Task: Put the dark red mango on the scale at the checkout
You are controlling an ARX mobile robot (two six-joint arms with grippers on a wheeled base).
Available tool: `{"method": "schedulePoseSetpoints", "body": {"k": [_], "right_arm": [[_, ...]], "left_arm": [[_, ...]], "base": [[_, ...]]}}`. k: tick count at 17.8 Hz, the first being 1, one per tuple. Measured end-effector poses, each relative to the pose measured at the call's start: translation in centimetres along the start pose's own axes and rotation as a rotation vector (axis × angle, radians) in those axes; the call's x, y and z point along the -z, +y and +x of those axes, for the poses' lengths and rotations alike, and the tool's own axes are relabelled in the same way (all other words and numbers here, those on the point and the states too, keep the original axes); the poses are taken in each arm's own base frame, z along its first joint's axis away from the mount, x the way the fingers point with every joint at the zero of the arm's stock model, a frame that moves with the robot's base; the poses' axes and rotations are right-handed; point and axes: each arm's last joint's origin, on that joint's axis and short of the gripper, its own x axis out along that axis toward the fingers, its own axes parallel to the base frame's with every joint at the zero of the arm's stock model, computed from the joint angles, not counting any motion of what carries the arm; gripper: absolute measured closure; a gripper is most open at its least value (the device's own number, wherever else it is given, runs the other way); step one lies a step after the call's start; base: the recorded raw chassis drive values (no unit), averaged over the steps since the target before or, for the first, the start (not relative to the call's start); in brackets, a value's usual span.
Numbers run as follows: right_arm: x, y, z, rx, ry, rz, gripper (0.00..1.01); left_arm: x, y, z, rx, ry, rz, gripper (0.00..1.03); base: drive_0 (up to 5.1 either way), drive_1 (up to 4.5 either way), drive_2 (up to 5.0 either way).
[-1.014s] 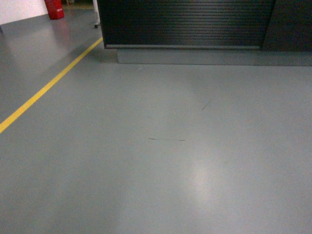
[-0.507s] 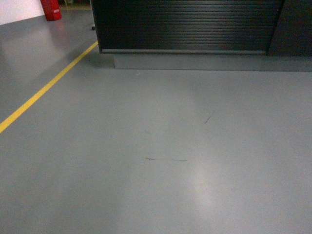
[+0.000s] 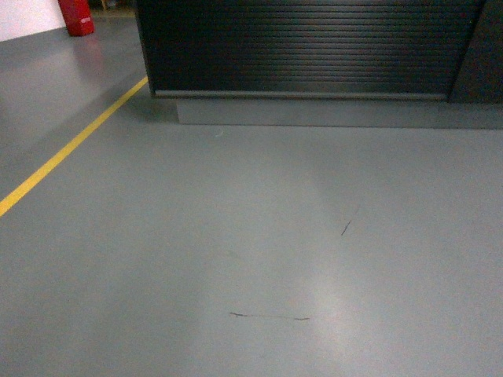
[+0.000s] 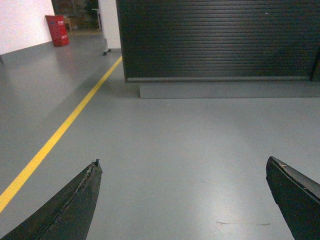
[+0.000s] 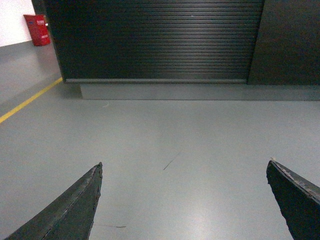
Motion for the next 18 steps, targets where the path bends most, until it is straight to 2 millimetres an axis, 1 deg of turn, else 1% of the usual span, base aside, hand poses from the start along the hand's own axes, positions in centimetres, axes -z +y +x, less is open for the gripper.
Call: {"method": "schedulePoseSetpoints", "body": {"k": [18], "right_arm": [[0.0,0.0,0.0,0.0,-0.001,0.0,0.03]], "left_arm": [[-0.01,0.0,0.0,0.0,-0.001,0.0,0.05]], "base": [[0.1,4.33,-4.2]]}}
